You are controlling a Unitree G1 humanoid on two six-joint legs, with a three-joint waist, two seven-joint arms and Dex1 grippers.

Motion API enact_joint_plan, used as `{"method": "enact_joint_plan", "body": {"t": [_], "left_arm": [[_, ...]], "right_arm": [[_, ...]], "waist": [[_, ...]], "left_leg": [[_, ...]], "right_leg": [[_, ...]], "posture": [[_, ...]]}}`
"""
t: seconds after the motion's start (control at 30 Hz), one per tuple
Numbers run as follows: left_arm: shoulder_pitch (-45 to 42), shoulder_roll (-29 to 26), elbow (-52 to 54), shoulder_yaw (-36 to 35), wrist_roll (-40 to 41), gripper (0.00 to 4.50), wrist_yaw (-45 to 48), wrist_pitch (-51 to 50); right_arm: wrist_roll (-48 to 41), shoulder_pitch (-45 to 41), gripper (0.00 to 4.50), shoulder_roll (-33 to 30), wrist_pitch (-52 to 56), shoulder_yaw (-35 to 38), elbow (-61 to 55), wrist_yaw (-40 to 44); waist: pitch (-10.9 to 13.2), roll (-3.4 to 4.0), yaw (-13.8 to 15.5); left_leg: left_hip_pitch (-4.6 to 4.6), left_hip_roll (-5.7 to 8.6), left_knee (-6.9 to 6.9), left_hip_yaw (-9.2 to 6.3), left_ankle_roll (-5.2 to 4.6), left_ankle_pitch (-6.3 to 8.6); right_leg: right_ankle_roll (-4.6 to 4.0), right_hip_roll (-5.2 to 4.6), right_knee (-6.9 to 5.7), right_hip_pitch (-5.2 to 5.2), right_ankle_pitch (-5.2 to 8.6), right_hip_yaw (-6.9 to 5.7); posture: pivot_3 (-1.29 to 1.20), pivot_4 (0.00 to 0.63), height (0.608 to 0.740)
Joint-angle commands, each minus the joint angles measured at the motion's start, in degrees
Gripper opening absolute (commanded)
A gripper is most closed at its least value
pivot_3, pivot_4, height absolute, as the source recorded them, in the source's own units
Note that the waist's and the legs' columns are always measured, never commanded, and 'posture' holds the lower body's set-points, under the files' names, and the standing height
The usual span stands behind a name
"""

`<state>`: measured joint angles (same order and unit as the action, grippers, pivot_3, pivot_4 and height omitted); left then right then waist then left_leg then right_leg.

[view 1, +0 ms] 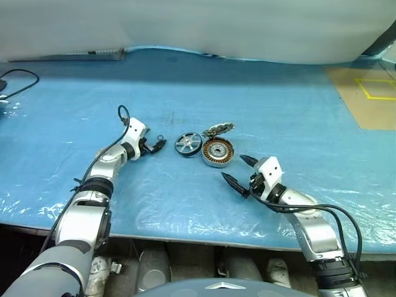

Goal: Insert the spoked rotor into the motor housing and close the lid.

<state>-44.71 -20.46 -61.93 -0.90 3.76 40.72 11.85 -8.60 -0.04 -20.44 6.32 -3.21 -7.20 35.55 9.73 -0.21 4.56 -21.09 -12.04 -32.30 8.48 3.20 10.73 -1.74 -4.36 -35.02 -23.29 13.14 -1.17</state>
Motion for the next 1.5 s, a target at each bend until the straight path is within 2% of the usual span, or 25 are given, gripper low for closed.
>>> {"method": "enact_joint_plan", "body": {"t": [0.03, 0.13, 0.4, 0.47, 0.6, 0.7, 0.8, 0.93, 1.03, 1.13, 1.27, 1.5], "left_arm": [[-0.47, 0.47, -2.24, 0.58, -1.57, 4.50, -0.20, 0.54], [-0.40, 0.64, -3.06, 0.93, -2.17, 3.94, -0.07, 0.43], [0.89, 0.31, -3.92, 0.63, -2.12, 1.20, 0.95, -1.52], [1.59, -0.20, -3.41, 0.91, -2.52, 0.68, 1.03, -1.26], [3.91, -2.19, -0.28, 2.29, -3.97, 0.67, 1.79, -0.09], [6.96, -4.38, 6.37, 3.26, -3.83, 0.67, 4.85, 0.35], [11.53, -6.26, 20.64, 3.63, -0.45, 0.67, 11.09, -3.25], [16.29, -7.28, 41.35, 4.56, 5.67, 0.67, 16.82, -13.71], [17.49, -7.87, 52.47, 6.37, 8.75, 0.67, 19.55, -21.78], [17.08, -7.08, 58.89, 8.14, 10.62, 0.67, 20.54, -27.01], [15.35, -4.48, 61.16, 11.34, 10.50, 0.67, 20.01, -30.06], [9.32, 3.25, 51.08, 16.97, 4.10, 0.67, 14.84, -26.02]], "right_arm": [[1.10, 0.37, 4.47, 0.22, -3.26, -0.50, -0.02, -0.87], [1.27, 0.51, 4.50, 0.31, -3.72, -0.76, 0.20, -1.29], [1.32, 0.09, 4.50, 0.23, -3.64, -0.93, 0.74, -2.01], [1.08, 0.12, 4.50, 0.13, -3.49, -0.83, 0.61, -2.03], [0.84, 0.64, 4.50, -0.04, -3.66, -0.56, 0.29, -2.02], [0.11, 1.64, 4.50, 0.14, -4.13, -0.06, -0.13, -1.94], [-0.38, 2.33, 4.50, 0.42, -5.56, 0.31, -0.05, -1.86], [0.22, 2.19, 4.50, 0.63, -6.86, 0.27, 1.38, -2.30], [0.37, 1.82, 4.50, 0.71, -7.29, 0.14, 2.14, -2.33], [0.31, 1.40, 4.50, 0.65, -7.23, 0.10, 2.51, -2.23], [0.24, 0.90, 4.50, 0.54, -6.92, -0.13, 3.05, -1.89], [0.45, -0.10, 4.50, 0.07, -6.44, -0.10, 3.76, -1.60]], "waist": [[0.00, 0.00, 0.08], [0.00, 0.00, 0.24], [-0.01, 0.00, 0.40], [-0.01, 0.01, 0.40], [-0.01, 0.01, -0.07], [-0.02, 0.01, -0.53], [-0.02, 0.02, -0.58], [0.02, -0.01, -0.19], [0.04, -0.02, 0.04], [0.04, 0.00, -0.29], [0.06, 0.02, -0.58], [0.06, 0.02, -0.58]], "left_leg": [[0.00, 0.01, 0.01, 0.00, 0.00, 0.00], [0.01, 0.01, 0.01, -0.02, 0.00, 0.00], [0.14, 0.00, 0.04, -0.02, -0.01, 0.01], [0.14, 0.00, 0.07, -0.02, -0.01, 0.01], [0.11, 0.00, 0.17, -0.01, -0.01, 0.01], [0.10, -0.02, 0.23, 0.00, -0.01, 0.01], [0.13, -0.05, 0.28, 0.02, -0.01, 0.01], [-0.07, -0.09, 0.29, 0.04, -0.02, 0.01], [-0.12, -0.15, 0.28, 0.08, -0.03, 0.02], [-0.08, -0.15, 0.28, 0.11, -0.02, 0.02], [-0.08, -0.13, 0.29, 0.13, -0.02, 0.01], [-0.09, -0.09, 0.25, 0.12, -0.03, 0.00]], "right_leg": [[0.00, -0.01, 0.01, 0.01, 0.00, 0.00], [0.02, -0.01, 0.06, 0.06, -0.01, -0.02], [0.04, -0.01, 0.07, 0.20, -0.02, 0.00], [0.04, -0.01, 0.12, 0.20, -0.02, 0.00], [0.03, 0.01, 0.19, 0.20, -0.02, -0.01], [0.03, 0.01, 0.23, 0.19, -0.02, -0.01], [0.03, 0.01, 0.28, 0.12, -0.01, -0.01], [0.02, 0.00, 0.29, -0.07, -0.01, -0.06], [0.01, 0.00, 0.28, -0.09, -0.01, -0.11], [0.00, 0.01, 0.27, -0.09, 0.00, -0.09], [0.00, 0.03, 0.29, -0.09, 0.00, -0.07], [0.02, 0.03, 0.28, -0.08, -0.01, -0.06]], "posture": [[0.00, 0.150, 0.740], [0.00, 0.150, 0.740], [0.00, 0.150, 0.740], [0.00, 0.150, 0.740], [0.00, 0.150, 0.740], [0.00, 0.150, 0.740], [0.00, 0.150, 0.740], [0.00, 0.150, 0.740], [0.00, 0.150, 0.740], [0.00, 0.150, 0.740], [0.00, 0.150, 0.740], [0.00, 0.150, 0.740]]}}
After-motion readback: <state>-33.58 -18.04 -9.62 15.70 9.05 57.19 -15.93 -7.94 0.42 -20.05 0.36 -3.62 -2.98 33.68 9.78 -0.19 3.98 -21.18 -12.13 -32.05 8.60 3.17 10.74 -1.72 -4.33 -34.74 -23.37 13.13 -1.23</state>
